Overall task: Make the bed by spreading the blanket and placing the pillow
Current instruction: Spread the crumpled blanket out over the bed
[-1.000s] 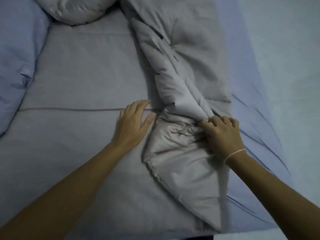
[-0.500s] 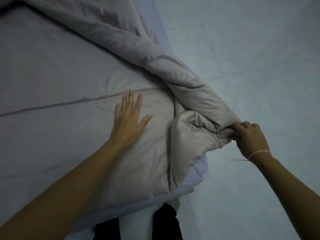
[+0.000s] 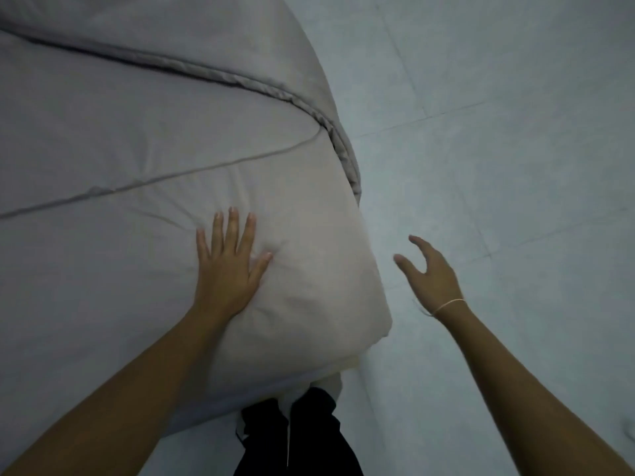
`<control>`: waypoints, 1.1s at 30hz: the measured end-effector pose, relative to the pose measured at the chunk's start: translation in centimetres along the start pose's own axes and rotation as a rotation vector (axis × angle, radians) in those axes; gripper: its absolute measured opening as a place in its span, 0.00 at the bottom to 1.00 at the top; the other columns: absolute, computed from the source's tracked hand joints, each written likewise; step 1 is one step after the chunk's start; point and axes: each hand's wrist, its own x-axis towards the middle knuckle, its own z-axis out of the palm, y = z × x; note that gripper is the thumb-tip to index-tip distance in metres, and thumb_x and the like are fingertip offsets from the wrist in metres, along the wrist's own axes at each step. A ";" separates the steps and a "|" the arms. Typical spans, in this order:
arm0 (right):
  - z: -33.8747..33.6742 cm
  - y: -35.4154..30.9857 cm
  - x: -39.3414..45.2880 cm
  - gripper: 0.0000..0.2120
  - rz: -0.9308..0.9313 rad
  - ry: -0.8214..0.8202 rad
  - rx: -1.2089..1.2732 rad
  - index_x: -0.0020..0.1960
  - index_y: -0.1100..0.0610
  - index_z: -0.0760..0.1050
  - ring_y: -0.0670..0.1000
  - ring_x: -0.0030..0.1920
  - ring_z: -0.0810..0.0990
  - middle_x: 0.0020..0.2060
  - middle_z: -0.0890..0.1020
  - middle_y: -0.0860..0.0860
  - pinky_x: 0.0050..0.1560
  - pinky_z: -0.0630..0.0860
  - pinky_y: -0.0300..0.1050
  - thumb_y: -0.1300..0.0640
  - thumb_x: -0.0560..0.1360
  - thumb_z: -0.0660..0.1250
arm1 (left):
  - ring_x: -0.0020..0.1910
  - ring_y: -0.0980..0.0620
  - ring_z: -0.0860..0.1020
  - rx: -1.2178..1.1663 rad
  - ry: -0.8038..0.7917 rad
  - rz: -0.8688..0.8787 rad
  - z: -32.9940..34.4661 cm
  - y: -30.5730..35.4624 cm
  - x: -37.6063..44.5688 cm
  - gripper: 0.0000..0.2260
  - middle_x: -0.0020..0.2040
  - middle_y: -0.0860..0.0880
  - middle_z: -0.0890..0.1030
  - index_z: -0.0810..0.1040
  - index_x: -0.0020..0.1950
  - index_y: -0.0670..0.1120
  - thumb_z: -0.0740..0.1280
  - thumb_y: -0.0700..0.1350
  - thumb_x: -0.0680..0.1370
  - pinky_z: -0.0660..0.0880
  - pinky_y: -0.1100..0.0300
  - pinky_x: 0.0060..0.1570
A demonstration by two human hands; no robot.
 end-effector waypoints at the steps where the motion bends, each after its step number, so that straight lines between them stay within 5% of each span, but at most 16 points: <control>1: 1.8 -1.0 -0.2 0.29 0.025 -0.017 0.074 0.74 0.52 0.62 0.52 0.73 0.64 0.73 0.66 0.50 0.70 0.60 0.46 0.43 0.77 0.64 | 0.77 0.41 0.51 0.004 0.005 -0.002 0.1 0.0 -0.1 0.31 0.78 0.43 0.53 0.48 0.78 0.50 0.44 0.64 0.79 0.48 0.37 0.73; 6: 9.4 -2.7 -1.3 0.31 0.187 -0.060 0.240 0.76 0.44 0.52 0.56 0.74 0.62 0.76 0.62 0.50 0.73 0.59 0.56 0.33 0.77 0.50 | 0.77 0.41 0.51 -0.004 0.022 -0.010 -0.2 0.3 -0.3 0.30 0.78 0.43 0.53 0.49 0.78 0.50 0.44 0.63 0.79 0.48 0.38 0.74; 9: 10.3 -1.2 -1.3 0.35 0.249 -0.046 0.227 0.74 0.43 0.59 0.58 0.70 0.68 0.72 0.69 0.51 0.70 0.62 0.56 0.27 0.73 0.43 | 0.77 0.42 0.51 -0.030 0.021 0.010 -0.4 0.3 -0.9 0.30 0.78 0.43 0.53 0.51 0.78 0.49 0.45 0.62 0.80 0.48 0.40 0.74; 13: 9.0 0.7 0.0 0.32 0.361 -0.034 0.043 0.67 0.53 0.71 0.61 0.65 0.72 0.66 0.75 0.58 0.68 0.66 0.58 0.34 0.77 0.44 | 0.78 0.44 0.50 -0.056 0.003 0.096 -0.5 -0.5 -3.4 0.30 0.78 0.43 0.52 0.52 0.78 0.48 0.44 0.61 0.80 0.47 0.44 0.75; 17: 8.9 -1.8 -0.1 0.30 0.029 0.172 -0.060 0.75 0.49 0.58 0.55 0.75 0.60 0.75 0.63 0.53 0.74 0.56 0.61 0.34 0.78 0.46 | 0.77 0.44 0.50 -0.115 0.084 0.009 -0.5 -2.9 -5.0 0.27 0.78 0.42 0.52 0.53 0.77 0.49 0.47 0.59 0.80 0.46 0.43 0.74; 21: 11.9 -5.3 -2.6 0.27 -0.329 0.105 -0.173 0.76 0.42 0.50 0.54 0.77 0.51 0.77 0.55 0.51 0.74 0.47 0.56 0.36 0.79 0.45 | 0.77 0.43 0.50 -0.088 0.092 -0.125 0.7 -4.1 -7.1 0.28 0.78 0.41 0.53 0.53 0.78 0.47 0.45 0.60 0.81 0.45 0.41 0.74; 25: 13.8 -4.1 -3.6 0.28 -0.352 0.108 -0.428 0.77 0.42 0.47 0.54 0.78 0.47 0.78 0.51 0.50 0.75 0.47 0.62 0.36 0.79 0.44 | 0.77 0.42 0.54 -0.044 0.140 -0.139 2.1 -3.8 -7.4 0.27 0.78 0.42 0.56 0.55 0.77 0.48 0.47 0.59 0.81 0.48 0.41 0.74; 33: 14.2 -3.3 -3.4 0.29 -0.215 0.170 -0.347 0.76 0.38 0.44 0.53 0.78 0.50 0.78 0.51 0.47 0.74 0.52 0.65 0.32 0.77 0.40 | 0.76 0.44 0.57 -0.032 0.209 -0.142 2.9 -3.8 -7.2 0.26 0.77 0.44 0.58 0.57 0.77 0.48 0.50 0.58 0.81 0.50 0.42 0.75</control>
